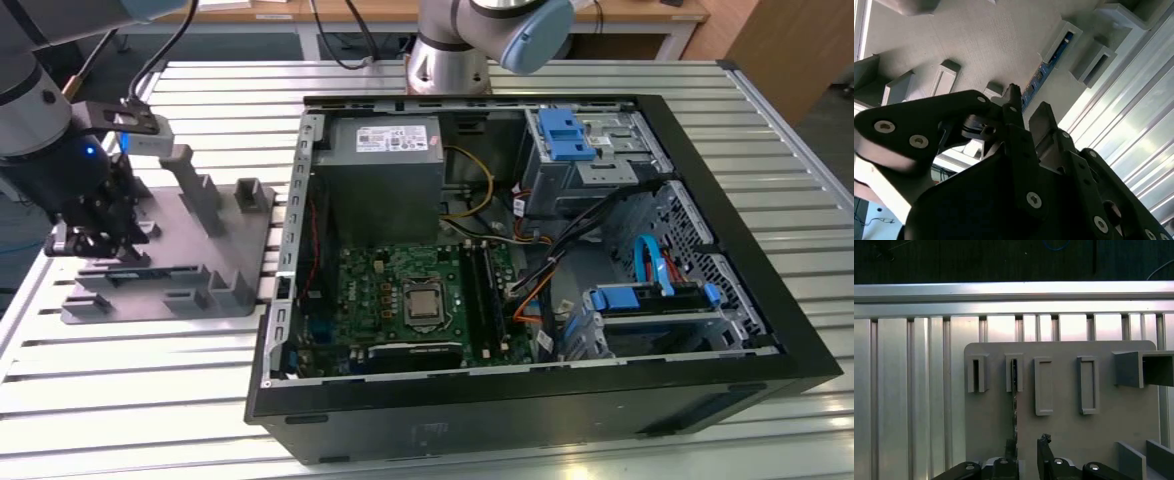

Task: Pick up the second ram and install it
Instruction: 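Pick up the second ram and move it above second insertion slot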

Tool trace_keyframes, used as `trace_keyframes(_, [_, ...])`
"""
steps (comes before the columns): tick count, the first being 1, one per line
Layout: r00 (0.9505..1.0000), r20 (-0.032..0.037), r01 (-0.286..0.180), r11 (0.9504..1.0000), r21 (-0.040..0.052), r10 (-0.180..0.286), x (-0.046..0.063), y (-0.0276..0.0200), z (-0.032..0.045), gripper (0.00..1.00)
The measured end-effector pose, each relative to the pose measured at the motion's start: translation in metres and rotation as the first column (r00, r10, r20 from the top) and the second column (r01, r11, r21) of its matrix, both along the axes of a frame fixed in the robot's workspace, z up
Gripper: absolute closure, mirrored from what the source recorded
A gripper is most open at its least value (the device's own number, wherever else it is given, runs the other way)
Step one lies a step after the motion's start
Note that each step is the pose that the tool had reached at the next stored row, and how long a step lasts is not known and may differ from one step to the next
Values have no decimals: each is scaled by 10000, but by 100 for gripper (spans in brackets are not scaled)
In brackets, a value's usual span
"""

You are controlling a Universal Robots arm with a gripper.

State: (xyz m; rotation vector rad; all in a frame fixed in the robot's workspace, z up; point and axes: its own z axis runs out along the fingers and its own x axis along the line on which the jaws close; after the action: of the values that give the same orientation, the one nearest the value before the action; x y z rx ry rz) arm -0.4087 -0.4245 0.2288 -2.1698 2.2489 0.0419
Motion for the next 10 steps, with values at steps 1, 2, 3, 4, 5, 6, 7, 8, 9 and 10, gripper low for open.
trace_keyframes(1, [10000, 0, -1, 10000, 0, 1, 0, 0, 0, 71])
trace_keyframes(2, [10000, 0, -1, 10000, 0, 1, 0, 0, 0, 65])
trace_keyframes(3, [10000, 0, -1, 10000, 1, 1, 0, 0, 0, 65])
trace_keyframes(4, [10000, 0, -1, 10000, 0, 1, 0, 0, 0, 59])
trace_keyframes(5, [10000, 1, -3, 10000, -13, 3, 0, 0, -1, 59])
trace_keyframes(6, [10000, 1, -15, 10000, -71, 15, 1, 0, -1, 59])
trace_keyframes(7, [10000, -1, -42, 9999, -152, 42, 1, 0, -1, 59])
trace_keyframes(8, [9999, -5, -131, 9996, -245, 131, 0, 0, -3, 59])
trace_keyframes(9, [9998, -6, -207, 9995, -259, 207, 0, 0, -5, 59])
trace_keyframes(10, [9997, -4, -228, 9994, -259, 228, 0, 0, -15, 59])
